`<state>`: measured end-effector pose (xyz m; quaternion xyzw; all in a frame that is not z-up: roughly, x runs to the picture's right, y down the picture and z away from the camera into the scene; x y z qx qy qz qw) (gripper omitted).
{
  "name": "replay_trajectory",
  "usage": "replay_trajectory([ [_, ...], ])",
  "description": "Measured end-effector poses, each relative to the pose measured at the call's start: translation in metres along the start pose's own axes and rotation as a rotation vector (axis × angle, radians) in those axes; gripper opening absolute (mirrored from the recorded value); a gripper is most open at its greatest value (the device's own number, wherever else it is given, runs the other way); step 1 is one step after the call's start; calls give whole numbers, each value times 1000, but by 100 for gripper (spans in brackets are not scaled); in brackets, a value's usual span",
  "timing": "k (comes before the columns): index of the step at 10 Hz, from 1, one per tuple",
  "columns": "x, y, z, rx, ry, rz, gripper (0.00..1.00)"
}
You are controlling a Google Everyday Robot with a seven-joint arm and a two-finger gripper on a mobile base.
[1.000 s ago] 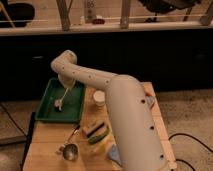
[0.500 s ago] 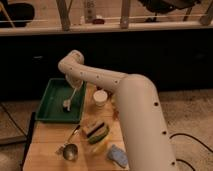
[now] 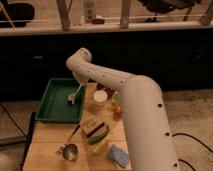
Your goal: Wipe tray with brush
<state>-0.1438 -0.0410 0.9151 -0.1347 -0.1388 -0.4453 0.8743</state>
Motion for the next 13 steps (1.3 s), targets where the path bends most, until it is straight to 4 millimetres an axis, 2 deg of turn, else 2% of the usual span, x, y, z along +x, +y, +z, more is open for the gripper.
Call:
replay_trajectory([
  [1,-7,-15,6,20,-16,-10,2],
  [3,-34,-44,16,49,-83,-63,2],
  [4,-48,-53,19,57,-120,-96,2],
  [6,-66,-57,21,52,-164,-146,2],
  [7,-71,-55,20,46,-176,-158,2],
  [9,-68,-40,16,23,-173,-158,2],
  [10,-61,-29,13,12,-162,-147,2],
  [11,-48,-10,8,-3,-139,-125,2],
  [13,-24,15,3,-13,-89,-69,2],
])
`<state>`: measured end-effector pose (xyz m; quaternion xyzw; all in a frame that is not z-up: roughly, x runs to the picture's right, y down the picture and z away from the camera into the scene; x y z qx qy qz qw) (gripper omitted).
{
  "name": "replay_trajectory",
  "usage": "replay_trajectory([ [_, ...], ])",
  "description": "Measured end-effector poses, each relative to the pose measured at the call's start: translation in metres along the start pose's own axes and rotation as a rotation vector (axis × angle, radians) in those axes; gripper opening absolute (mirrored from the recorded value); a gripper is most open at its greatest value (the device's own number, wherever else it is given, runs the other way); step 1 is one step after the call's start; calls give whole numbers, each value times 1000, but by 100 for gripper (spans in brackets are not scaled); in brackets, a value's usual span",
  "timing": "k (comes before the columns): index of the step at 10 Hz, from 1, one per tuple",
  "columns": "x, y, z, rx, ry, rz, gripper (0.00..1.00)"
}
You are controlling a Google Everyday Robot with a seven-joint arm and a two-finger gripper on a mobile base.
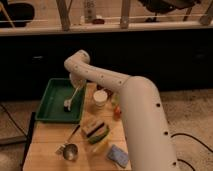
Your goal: Wipe tray with brush
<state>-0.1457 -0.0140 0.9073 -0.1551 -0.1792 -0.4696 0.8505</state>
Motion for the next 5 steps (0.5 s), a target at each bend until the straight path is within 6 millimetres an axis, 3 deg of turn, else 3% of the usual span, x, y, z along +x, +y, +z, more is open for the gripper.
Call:
replay_trajectory([
  [3,21,3,3,21,33,45,2],
  [5,22,-18,12,40,25,35,2],
])
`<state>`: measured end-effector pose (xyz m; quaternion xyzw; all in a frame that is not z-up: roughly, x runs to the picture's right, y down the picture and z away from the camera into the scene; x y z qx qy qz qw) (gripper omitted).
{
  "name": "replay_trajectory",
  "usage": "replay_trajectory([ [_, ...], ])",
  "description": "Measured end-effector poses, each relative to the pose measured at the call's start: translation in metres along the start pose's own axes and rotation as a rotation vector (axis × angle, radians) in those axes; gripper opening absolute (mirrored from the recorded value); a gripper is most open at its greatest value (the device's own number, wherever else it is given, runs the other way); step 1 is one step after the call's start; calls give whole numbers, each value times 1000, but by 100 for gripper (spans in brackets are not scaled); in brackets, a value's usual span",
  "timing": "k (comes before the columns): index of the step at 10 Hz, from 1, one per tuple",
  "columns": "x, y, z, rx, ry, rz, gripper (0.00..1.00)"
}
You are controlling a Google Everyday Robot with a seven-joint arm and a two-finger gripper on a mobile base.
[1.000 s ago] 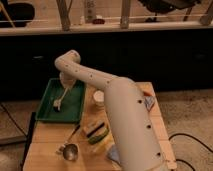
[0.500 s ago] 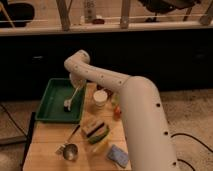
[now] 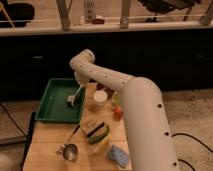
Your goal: Wipe tray with brush
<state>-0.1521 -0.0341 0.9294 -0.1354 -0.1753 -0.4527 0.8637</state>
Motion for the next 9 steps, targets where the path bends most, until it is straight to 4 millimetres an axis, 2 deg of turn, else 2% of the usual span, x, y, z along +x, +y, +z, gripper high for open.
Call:
replay_trajectory([
  [2,-13,-24,11,9,-36,-17,2],
  [3,-26,-41,19,9,-64,-31,2],
  [4,-33,-50,23,7,-78,-30,2],
  [6,-39,-52,28,-5,-93,-9,2],
  [9,-36,-37,30,-23,-114,22,2],
])
